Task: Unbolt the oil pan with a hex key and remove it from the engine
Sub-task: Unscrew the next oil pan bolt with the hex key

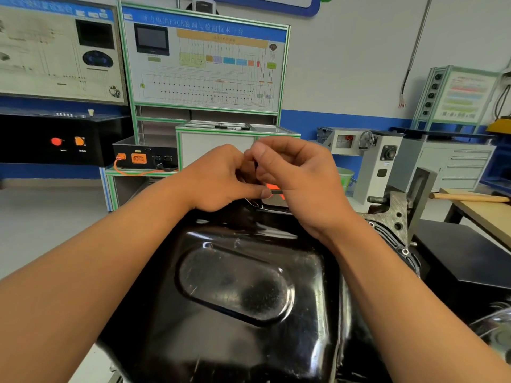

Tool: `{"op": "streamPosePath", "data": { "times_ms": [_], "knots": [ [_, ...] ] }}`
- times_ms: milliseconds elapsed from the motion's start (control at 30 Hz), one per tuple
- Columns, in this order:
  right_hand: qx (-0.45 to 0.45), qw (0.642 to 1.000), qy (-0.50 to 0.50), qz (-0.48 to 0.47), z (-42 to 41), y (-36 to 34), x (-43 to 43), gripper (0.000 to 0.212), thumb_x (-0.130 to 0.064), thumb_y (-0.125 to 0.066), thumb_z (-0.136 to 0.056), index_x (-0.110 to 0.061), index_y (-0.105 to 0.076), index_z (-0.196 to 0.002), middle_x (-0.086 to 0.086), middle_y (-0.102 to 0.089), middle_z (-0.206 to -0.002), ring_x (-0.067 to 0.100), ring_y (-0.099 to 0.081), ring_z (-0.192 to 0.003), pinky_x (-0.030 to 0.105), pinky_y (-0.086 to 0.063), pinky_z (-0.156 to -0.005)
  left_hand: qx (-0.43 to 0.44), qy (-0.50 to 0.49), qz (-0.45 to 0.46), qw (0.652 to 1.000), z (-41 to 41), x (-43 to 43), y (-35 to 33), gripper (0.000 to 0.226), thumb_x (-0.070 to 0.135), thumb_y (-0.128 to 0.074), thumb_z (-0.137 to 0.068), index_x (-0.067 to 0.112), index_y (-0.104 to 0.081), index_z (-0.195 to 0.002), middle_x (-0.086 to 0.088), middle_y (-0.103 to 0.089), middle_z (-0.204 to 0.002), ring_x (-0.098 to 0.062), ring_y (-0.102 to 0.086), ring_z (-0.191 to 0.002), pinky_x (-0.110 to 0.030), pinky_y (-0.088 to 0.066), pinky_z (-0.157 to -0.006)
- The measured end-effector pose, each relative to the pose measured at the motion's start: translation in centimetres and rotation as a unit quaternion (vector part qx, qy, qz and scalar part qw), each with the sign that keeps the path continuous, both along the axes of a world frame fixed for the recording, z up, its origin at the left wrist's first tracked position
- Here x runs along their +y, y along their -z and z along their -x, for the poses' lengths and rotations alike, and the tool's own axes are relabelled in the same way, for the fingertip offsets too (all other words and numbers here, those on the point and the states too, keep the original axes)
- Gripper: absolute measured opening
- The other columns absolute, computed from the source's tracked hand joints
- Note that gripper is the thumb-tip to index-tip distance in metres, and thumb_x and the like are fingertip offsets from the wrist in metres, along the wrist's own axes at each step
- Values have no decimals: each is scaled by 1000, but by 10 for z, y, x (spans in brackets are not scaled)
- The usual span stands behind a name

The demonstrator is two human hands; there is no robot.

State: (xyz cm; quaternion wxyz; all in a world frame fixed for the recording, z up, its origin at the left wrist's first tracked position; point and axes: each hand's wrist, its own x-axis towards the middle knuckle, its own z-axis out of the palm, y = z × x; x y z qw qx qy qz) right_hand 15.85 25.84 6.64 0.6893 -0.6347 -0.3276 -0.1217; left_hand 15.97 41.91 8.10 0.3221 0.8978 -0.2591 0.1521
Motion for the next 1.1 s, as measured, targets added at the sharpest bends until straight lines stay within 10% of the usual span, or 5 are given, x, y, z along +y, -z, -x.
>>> {"op": "streamPosePath", "data": {
  "times_ms": [433, 567, 867, 1100],
  "knots": [
    [92, 995, -32, -15, 2, -8, 4, 11, -25, -69, -92, -14, -70, -92, 5, -56, -58, 10, -42, -44, 20, -39, -45, 4, 17, 12, 1000, 1, -2, 2, 37, 20, -84, -77, 38, -65, -51, 14, -56, -49, -2, -47, -50, -14, -40, -58],
    [-46, 998, 9, 33, 5, -7, 10, 14, -16, -75, -88, -21, -76, -75, -5, -62, -57, 7, -54, -55, 19, -46, -56, 2, 62, 30, 998, 6, -4, 0, 32, 8, -81, -77, 31, -66, -93, 13, -69, -75, -6, -65, -74, -21, -50, -74],
    [-104, 988, 1, 118, 14, -4, 4, 18, -14, -79, -84, -14, -66, -72, -17, -47, -49, 1, -39, -47, 8, -32, -53, 38, -1, -30, 999, 5, -3, -2, 43, 13, -69, -82, 23, -51, -44, 9, -38, -43, -7, -33, -43, -25, -32, -49],
    [-93, 990, 23, 106, 10, -3, 5, 11, -18, -68, -79, -23, -73, -87, 21, -67, -83, 28, -57, -73, 41, -51, -74, -1, 4, 1, 1000, 4, -3, -2, 20, 26, -74, -76, 26, -60, -62, 11, -53, -53, -6, -46, -51, -15, -37, -53]
  ]
}}
